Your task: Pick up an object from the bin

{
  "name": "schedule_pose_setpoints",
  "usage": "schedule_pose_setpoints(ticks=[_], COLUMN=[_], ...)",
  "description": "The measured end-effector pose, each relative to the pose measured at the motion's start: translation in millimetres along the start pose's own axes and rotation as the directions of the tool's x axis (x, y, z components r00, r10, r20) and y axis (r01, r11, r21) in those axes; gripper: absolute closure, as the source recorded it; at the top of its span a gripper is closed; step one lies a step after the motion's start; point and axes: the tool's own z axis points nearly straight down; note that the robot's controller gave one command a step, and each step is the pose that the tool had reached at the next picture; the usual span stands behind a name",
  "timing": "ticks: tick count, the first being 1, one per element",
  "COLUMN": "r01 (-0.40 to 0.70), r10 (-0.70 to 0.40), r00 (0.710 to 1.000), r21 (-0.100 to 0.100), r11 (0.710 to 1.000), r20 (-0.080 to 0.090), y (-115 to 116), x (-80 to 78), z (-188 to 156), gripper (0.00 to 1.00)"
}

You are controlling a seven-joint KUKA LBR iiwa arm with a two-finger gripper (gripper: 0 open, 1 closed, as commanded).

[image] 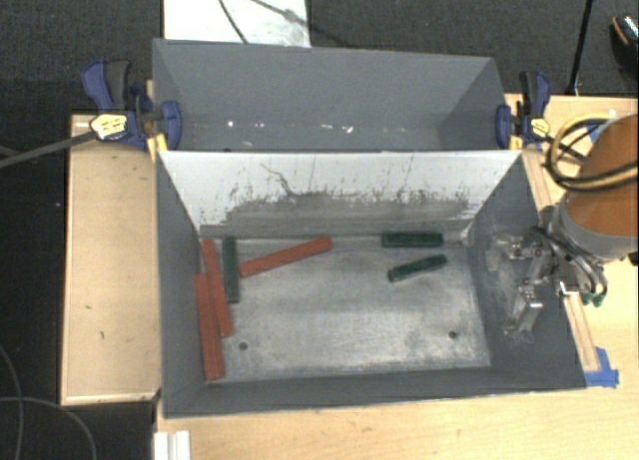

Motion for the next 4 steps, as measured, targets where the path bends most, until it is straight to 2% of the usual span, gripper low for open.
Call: schedule_pose_setpoints(ticks=[1,2,3,4], r01=[0.039,0.0,-0.001,0.332], r10=[-0.039,0.0,0.001,-0.332], r00=[0.999,1.0,1.0,0.943], r21=[-0.001,-0.002,0.002,0.004], r11=[0.999,1.0,1.0,0.943], r20=[0.007,0.009,0.009,0.013], y=[29,94,89,157], x=[-51.5,-66.7,-66.2,-77.8], z=[77,87,86,-16], gripper=[0.0,0.0,1.0,1.0])
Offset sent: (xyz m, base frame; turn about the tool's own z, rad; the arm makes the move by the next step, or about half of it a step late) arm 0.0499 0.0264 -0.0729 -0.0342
